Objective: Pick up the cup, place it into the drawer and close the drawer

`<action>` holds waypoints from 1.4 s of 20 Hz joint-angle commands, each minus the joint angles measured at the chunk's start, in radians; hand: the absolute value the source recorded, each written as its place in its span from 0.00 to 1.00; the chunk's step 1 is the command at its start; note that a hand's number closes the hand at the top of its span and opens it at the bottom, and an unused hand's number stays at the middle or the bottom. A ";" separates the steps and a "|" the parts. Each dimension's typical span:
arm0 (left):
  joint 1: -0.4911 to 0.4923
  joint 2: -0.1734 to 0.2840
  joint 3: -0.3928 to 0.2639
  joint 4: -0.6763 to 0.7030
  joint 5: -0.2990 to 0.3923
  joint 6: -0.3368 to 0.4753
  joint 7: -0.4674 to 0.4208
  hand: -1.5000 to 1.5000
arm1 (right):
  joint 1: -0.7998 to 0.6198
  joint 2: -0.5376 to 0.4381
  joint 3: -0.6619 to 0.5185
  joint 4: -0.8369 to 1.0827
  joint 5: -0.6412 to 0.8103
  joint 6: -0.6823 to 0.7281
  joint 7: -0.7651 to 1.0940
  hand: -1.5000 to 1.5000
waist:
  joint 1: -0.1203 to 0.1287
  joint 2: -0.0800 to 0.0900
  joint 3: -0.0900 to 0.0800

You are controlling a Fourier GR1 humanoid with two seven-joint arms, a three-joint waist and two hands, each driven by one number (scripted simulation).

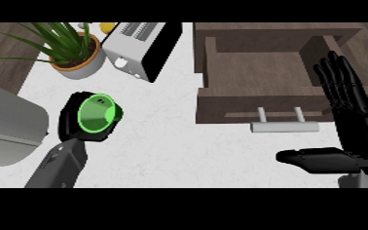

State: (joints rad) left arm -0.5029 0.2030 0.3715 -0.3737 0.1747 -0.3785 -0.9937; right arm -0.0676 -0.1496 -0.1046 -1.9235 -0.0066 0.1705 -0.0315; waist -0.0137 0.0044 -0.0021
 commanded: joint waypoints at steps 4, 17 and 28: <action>-0.032 -0.073 -0.084 -0.177 -0.017 -0.046 -0.005 1.00 | -0.027 -0.003 -0.017 -0.015 -0.013 -0.012 0.051 0.00 | 0.016 -0.009 0.002; -0.221 -0.187 -0.225 -0.657 -0.015 0.247 0.485 1.00 | 0.002 -0.016 -0.048 -0.012 -0.022 0.003 0.031 0.00 | 0.018 -0.011 0.003; -0.529 -0.203 -0.316 -0.514 -0.030 0.457 0.665 1.00 | 0.025 -0.032 -0.085 0.030 -0.038 0.044 -0.063 0.00 | -0.003 -0.001 0.002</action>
State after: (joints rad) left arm -0.9245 0.0049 0.0499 -0.9738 0.1471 0.0479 -0.3668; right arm -0.0467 -0.1739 -0.1751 -1.9165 -0.0470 0.2017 -0.0493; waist -0.0111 -0.0006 0.0005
